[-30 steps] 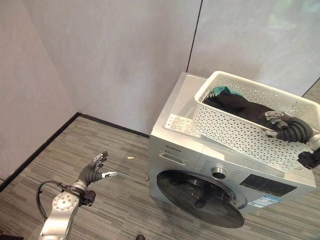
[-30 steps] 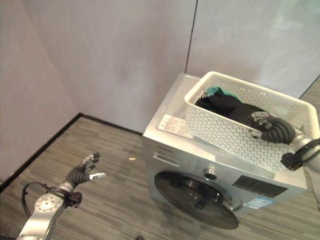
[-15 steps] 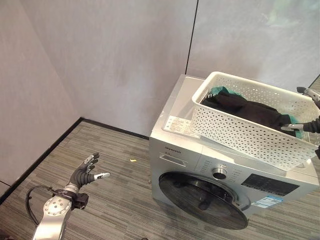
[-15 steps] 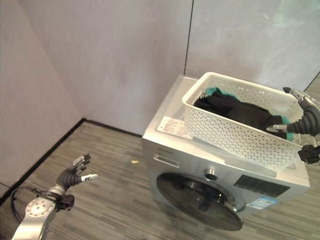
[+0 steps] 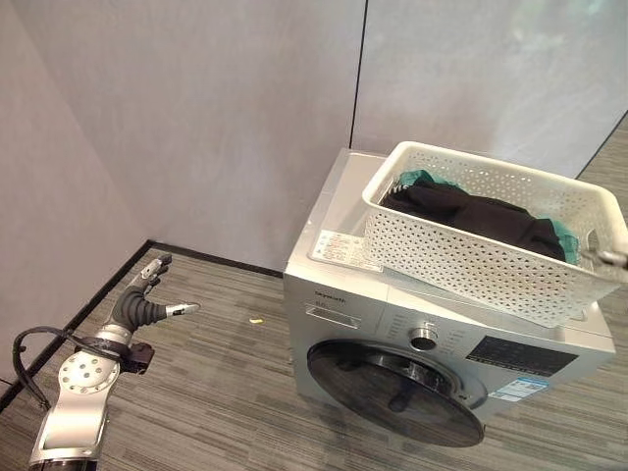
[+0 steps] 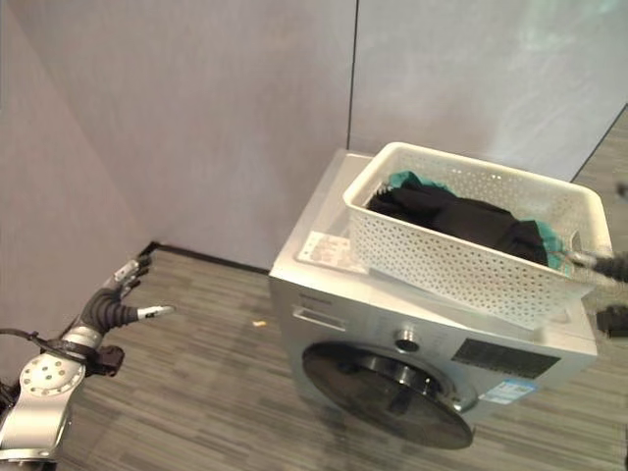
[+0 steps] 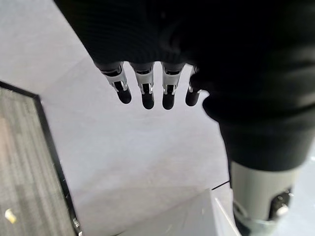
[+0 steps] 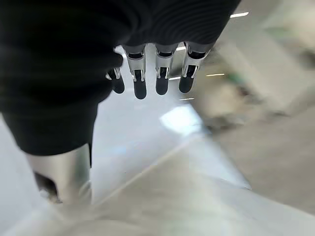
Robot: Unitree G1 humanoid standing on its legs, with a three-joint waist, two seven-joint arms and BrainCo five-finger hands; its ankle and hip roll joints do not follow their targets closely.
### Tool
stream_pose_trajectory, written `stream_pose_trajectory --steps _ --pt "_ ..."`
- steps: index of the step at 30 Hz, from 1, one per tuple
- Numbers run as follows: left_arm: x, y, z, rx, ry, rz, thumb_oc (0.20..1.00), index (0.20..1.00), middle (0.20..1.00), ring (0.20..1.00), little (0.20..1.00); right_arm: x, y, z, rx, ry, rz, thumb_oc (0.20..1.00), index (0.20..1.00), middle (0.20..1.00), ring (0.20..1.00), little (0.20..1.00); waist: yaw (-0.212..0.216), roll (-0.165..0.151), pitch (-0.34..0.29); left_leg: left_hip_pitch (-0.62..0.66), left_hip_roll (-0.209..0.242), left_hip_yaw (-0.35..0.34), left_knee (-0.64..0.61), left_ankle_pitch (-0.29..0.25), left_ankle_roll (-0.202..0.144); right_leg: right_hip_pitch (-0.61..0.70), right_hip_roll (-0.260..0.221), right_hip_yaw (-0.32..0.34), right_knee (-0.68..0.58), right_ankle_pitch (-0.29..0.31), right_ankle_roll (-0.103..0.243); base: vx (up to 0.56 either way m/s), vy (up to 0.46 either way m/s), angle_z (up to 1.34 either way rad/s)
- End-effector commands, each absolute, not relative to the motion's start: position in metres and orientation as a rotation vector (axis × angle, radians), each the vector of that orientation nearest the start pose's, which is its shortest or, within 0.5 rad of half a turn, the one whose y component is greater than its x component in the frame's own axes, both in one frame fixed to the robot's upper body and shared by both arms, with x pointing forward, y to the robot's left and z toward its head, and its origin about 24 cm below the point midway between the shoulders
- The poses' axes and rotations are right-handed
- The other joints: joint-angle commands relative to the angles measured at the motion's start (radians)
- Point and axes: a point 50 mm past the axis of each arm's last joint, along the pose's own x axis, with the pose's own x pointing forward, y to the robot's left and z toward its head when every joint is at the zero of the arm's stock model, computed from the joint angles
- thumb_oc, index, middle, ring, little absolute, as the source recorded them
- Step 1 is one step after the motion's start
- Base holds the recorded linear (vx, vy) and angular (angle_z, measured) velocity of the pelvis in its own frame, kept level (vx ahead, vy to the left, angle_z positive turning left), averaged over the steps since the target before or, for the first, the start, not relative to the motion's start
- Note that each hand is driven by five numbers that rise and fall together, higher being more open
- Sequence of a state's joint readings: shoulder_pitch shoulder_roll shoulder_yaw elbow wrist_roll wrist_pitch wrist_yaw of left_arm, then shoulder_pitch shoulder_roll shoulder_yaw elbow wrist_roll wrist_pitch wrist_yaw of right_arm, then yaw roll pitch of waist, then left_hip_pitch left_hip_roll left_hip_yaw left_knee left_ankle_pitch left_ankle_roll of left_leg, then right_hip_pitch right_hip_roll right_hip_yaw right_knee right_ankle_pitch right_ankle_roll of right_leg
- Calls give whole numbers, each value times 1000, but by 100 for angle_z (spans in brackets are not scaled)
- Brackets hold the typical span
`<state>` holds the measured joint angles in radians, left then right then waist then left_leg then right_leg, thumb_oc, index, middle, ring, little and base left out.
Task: Grab the laundry basket,head to the washer,open it,put in the laundry and shut it.
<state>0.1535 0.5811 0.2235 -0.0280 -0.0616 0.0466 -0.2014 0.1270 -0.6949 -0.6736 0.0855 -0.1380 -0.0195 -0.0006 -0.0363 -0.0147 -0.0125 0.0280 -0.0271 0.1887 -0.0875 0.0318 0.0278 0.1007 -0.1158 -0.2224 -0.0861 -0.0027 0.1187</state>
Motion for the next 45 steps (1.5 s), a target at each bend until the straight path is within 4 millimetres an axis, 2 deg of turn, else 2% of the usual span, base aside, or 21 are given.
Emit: stream_pose_trajectory --steps 1,4,5,6,9,12,14,15,22,27,29,32,33,37,39,40,41,42,43,44,45 --pt "220 310 84 539 97 76 1000 1000 1000 1000 1000 163 -429 163 -822 7 -798 1000 1000 1000 1000 1000 -8 3 -36 12 56 -68 69 -120 -42 -37 24 27 12 -13 17 -15 17 -15" --pt "213 315 73 523 151 92 1000 1000 1000 1000 1000 135 -450 121 -713 195 -902 1000 1000 1000 1000 1000 -12 6 -32 11 55 -63 56 -112 -42 -44 24 29 5 -4 20 -35 24 -12" --pt "210 319 65 505 189 113 1000 1000 1000 1000 1000 119 -458 83 -637 366 -912 1000 1000 1000 1000 1000 -11 2 -30 9 57 -60 50 -104 -43 -51 23 30 3 1 21 -65 6 -5" --pt "208 322 59 491 222 117 1000 1000 1000 1000 1000 105 -455 47 -547 530 -860 1000 1000 1000 1000 1000 -8 1 -25 6 57 -60 49 -101 -43 -55 24 30 3 2 20 -64 -10 -3" --pt "201 327 50 477 283 120 1000 1000 1000 1000 1000 85 -444 1 -429 758 -722 1000 1000 1000 1000 1000 1 -10 -18 4 60 -61 46 -95 -45 -56 27 29 3 5 17 -38 -18 -2" --pt "197 329 47 462 305 122 1000 1000 1000 1000 1000 92 -436 -9 -378 774 -653 1000 1000 1000 1000 1000 3 -15 -14 4 60 -63 43 -90 -46 -57 29 29 3 6 16 -12 -6 -1" --pt "190 330 39 449 344 114 1000 1000 1000 1000 1000 79 -426 -32 -235 817 -646 1000 1000 1000 1000 1000 12 -22 -6 2 60 -70 41 -82 -49 -52 31 23 5 3 13 -21 -16 0" --pt "189 330 36 445 356 114 1000 1000 1000 1000 1000 80 -421 -38 -242 852 -599 1000 1000 1000 1000 1000 17 -25 -3 2 59 -73 40 -80 -49 -52 32 20 6 3 12 -49 -32 2" --pt "182 325 22 404 384 110 1000 1000 1000 1000 1000 109 -398 -46 -359 865 -423 1000 1000 1000 1000 1000 26 -24 14 -3 55 -76 47 -80 -45 -56 31 18 0 5 12 -38 -8 2" --pt "162 325 -9 347 508 137 1000 1000 1000 1000 1000 129 -387 -46 -421 848 -332 1000 1000 1000 1000 1000 48 -21 26 -20 55 -84 65 -76 -45 -63 29 15 -1 9 8 -44 -13 1" --pt "160 315 -22 328 555 102 1000 1000 1000 1000 1000 146 -369 -58 -446 892 -212 1000 1000 1000 1000 1000 73 -25 44 -39 53 -103 79 -72 -46 -66 31 4 -1 8 3 -70 -60 11" --pt "164 304 -28 314 562 62 1000 1000 1000 1000 1000 155 -351 -77 -442 967 -118 1000 1000 1000 1000 1000 105 -23 82 -69 50 -131 104 -63 -49 -67 33 -20 -1 7 -4 -142 -102 36" --pt "169 293 -28 315 543 13 1000 1000 1000 1000 1000 161 -349 -82 -525 1017 -71 1000 1000 1000 1000 1000 141 -5 142 -117 48 -172 142 -50 -61 -75 39 -50 3 2 -17 -273 -156 41" --pt "174 285 -26 294 510 -17 1000 1000 1000 1000 1000 179 -356 -69 -620 975 -94 1000 1000 1000 1000 1000 177 27 188 -185 45 -233 164 -7 -82 -97 44 -110 2 0 -32 -153 -117 85" --pt "176 279 -27 280 506 -31 1000 1000 1000 1000 1000 182 -361 -65 -626 961 -142 1000 1000 1000 1000 1000 183 42 198 -216 43 -253 156 26 -90 -111 40 -149 -1 2 -34 -132 -66 62" --pt "181 270 -31 267 507 -61 1000 1000 1000 1000 1000 177 -358 -73 -591 994 -163 1000 1000 1000 1000 1000 196 65 210 -249 53 -261 151 61 -119 -112 34 -198 -1 -11 -36 -104 -50 51" --pt "181 269 -31 267 506 -61 1000 1000 1000 1000 1000 178 -358 -72 -591 993 -164 1000 1000 1000 1000 1000 193 66 210 -251 52 -265 152 62 -119 -113 34 -202 -1 -12 -37 -81 -27 41" --pt "185 262 -34 255 507 -92 1000 1000 1000 1000 1000 174 -354 -78 -571 1015 -154 1000 1000 1000 1000 1000 196 76 211 -266 53 -263 157 72 -125 -111 27 -225 -1 -15 -37 -55 -41 62" --pt "196 250 -32 270 491 -156 1000 1000 1000 1000 1000 171 -335 -92 -532 1058 -49 1000 1000 1000 1000 1000 184 78 219 -299 75 -173 215 59 -134 -104 2 -262 2 -26 -33 -104 -79 101" --pt "200 247 -30 276 480 -181 1000 1000 1000 1000 1000 168 -314 -104 -518 1085 73 1000 1000 1000 1000 1000 179 71 217 -303 87 -115 283 19 -129 -114 -13 -284 4 -19 -34 -99 -101 129" --pt "201 246 -28 276 472 -190 1000 1000 1000 1000 1000 171 -298 -109 -503 1070 144 1000 1000 1000 1000 1000 180 63 210 -303 81 -109 360 -40 -122 -127 -18 -284 7 -16 -37 -72 -85 119"
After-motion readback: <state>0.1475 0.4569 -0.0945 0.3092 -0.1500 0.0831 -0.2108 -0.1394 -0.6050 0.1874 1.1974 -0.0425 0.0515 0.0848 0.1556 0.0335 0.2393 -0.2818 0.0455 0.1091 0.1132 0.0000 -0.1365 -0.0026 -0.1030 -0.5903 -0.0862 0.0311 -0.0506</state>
